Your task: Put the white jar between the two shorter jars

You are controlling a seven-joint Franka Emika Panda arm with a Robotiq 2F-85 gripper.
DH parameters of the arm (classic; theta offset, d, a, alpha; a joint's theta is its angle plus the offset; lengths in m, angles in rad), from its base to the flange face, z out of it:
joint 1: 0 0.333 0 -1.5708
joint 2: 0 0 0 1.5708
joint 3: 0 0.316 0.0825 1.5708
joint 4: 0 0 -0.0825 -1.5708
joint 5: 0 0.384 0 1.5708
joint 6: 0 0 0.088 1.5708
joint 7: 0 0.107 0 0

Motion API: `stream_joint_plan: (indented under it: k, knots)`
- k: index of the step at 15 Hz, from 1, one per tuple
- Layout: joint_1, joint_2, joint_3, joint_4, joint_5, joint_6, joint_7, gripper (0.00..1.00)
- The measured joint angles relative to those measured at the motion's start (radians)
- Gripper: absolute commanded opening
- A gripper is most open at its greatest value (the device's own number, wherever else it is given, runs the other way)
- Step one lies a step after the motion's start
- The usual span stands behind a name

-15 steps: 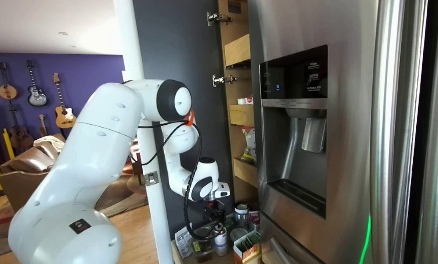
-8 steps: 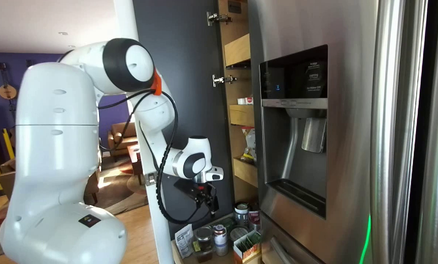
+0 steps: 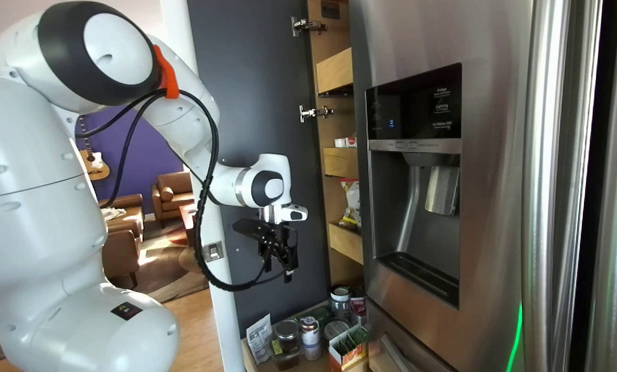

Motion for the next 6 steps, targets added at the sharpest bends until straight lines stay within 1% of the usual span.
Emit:
stream_joint_plan:
  k: [6]
  knots:
    - [0.000,-0.001,0.001,-0.002,0.000,-0.005,0.000,1.00]
